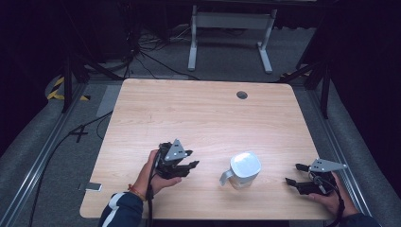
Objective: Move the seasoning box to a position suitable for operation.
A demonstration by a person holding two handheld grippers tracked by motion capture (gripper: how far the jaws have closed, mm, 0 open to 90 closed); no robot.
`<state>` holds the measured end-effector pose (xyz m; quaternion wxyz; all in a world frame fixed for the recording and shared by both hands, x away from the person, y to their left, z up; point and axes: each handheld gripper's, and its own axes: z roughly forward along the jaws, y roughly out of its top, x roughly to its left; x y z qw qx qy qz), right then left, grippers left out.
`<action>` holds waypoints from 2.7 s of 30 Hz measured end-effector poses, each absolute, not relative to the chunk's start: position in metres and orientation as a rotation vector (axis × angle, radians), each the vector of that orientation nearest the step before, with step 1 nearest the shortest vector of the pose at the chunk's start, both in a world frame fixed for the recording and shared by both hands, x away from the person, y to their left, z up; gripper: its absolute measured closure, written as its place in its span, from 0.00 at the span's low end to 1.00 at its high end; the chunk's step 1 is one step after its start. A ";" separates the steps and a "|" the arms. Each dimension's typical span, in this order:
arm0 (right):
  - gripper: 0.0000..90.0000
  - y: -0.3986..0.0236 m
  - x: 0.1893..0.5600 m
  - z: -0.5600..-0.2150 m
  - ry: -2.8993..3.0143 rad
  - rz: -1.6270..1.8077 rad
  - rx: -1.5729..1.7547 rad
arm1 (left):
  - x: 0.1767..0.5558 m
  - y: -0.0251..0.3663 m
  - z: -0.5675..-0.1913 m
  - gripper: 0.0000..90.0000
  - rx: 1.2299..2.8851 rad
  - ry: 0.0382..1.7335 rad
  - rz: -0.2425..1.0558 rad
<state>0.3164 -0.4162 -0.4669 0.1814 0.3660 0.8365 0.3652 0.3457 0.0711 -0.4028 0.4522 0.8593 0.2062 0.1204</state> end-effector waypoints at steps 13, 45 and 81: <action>0.26 -0.416 0.316 -0.467 2.362 1.031 1.033 | 0.336 0.011 -0.381 1.00 2.058 0.270 0.220; 0.73 -0.385 0.309 -0.423 2.339 1.190 0.935 | 0.329 -0.014 -0.382 1.00 2.085 0.185 0.212; 0.99 -0.302 0.309 -0.375 2.560 1.133 0.563 | 0.332 -0.004 -0.388 1.00 2.051 0.191 0.179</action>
